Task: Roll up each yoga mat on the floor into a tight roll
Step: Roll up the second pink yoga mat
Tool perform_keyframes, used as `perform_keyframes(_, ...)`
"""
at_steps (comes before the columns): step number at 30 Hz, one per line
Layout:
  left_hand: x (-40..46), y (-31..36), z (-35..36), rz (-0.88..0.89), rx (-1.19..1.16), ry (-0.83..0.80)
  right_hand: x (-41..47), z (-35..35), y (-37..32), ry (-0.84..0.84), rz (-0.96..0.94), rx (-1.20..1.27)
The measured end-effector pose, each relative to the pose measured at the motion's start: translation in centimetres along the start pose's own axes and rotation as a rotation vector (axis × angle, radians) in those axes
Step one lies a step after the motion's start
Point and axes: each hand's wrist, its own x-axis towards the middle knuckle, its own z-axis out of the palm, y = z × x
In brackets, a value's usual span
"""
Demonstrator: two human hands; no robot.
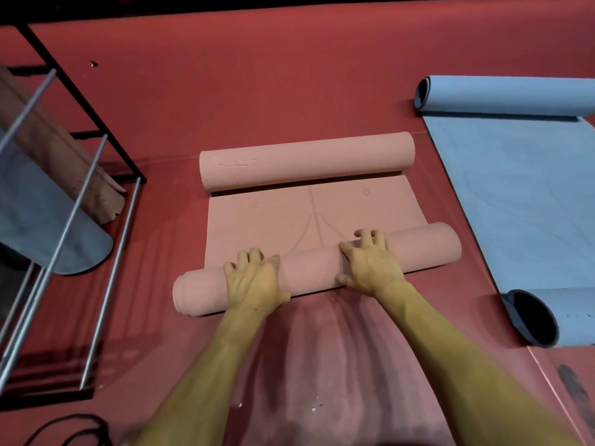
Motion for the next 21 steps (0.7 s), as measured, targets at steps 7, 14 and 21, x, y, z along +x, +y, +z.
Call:
perform_keyframes(7, 0.2, 0.3, 2.3, -0.009, 0.055, 0.063, 0.4, 1.7, -0.3, 0.019, 0.002, -0.149)
perform_keyframes(14, 1.2, -0.6, 3.7, -0.015, 0.058, 0.079, 2.2, 2.1, -0.9, 0.037, 0.027, -0.198)
perform_keyframes(21, 2.5, -2.0, 1.0, 0.076, 0.041, -0.084, 2.2, 1.2, -0.4, 0.000, -0.027, -0.193)
